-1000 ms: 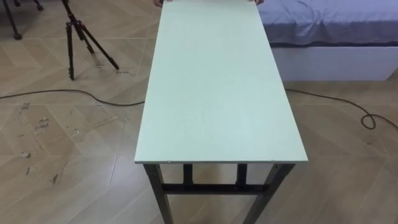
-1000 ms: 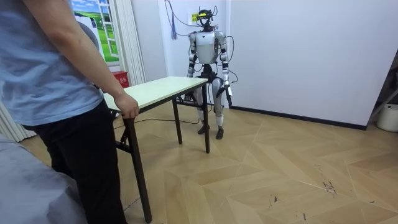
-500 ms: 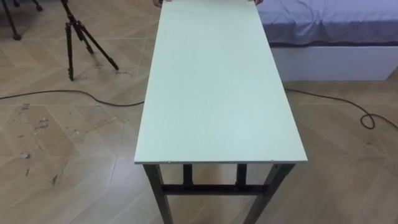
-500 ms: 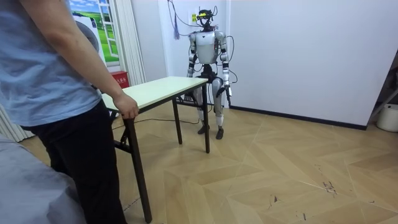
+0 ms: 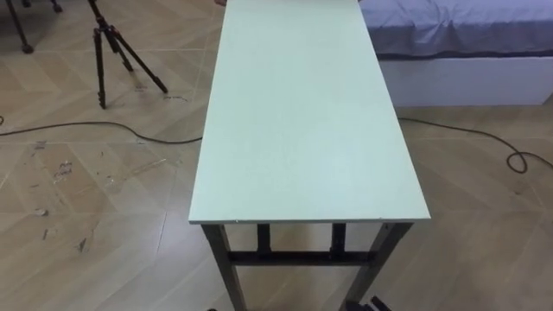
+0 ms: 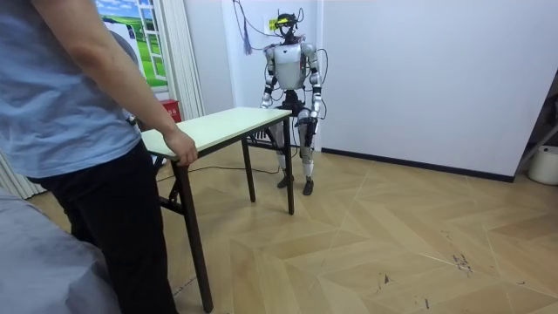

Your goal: Move table with human

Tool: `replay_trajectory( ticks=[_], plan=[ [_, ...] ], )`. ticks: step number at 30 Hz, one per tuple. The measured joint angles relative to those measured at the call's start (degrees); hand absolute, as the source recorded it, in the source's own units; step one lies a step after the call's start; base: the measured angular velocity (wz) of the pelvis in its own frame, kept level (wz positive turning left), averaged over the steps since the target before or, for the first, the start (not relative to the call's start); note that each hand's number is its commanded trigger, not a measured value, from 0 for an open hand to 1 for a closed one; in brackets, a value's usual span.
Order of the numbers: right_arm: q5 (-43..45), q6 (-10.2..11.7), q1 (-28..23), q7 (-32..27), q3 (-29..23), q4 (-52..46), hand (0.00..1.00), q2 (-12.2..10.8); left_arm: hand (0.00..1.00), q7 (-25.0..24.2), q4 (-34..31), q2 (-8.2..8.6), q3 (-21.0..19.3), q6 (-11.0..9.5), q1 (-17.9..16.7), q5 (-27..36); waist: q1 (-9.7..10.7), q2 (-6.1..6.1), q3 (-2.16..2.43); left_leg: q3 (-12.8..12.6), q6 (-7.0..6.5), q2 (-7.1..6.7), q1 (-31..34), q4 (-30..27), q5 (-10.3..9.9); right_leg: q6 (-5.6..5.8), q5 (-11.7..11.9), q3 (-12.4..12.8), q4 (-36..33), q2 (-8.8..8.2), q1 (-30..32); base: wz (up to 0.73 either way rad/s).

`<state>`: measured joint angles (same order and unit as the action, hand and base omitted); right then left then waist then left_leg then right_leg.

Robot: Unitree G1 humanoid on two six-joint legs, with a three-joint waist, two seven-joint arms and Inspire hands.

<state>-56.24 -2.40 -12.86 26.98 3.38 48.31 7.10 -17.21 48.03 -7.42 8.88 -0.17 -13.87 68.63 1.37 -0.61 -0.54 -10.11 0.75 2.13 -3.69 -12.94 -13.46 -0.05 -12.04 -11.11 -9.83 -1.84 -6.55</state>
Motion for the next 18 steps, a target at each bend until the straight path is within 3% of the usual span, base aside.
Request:
replay_trajectory(
  ticks=[6,11,18],
  plan=[
    [-13.5,-1.5,-4.5,2.0,9.0,-15.3,0.0,0.5,0.0,-4.3,-10.5,-0.33,7.8,1.4,-0.7,12.6,0.0,0.09,-0.03,0.0,-0.1,0.03,0.9,-0.1,0.1,0.01,0.0,0.0,-0.9,-0.08,0.7,0.0],
    [-13.8,-2.0,-4.6,4.4,12.9,-21.2,0.0,0.4,0.0,-7.0,-16.4,-0.4,11.9,2.9,-0.6,12.6,0.1,0.27,0.02,0.7,-0.13,0.0,1.7,-0.5,0.1,0.0,0.0,-0.2,-1.1,-0.05,1.1,0.03],
    [-16.1,-2.6,-4.1,6.1,15.3,-25.9,0.0,1.8,0.0,-9.6,-25.4,-1.1,12.2,3.9,-0.8,12.8,0.0,0.26,0.08,0.9,-0.12,0.04,1.9,-0.6,0.1,0.0,0.0,0.0,-1.2,-0.03,1.6,0.01]
  ],
)
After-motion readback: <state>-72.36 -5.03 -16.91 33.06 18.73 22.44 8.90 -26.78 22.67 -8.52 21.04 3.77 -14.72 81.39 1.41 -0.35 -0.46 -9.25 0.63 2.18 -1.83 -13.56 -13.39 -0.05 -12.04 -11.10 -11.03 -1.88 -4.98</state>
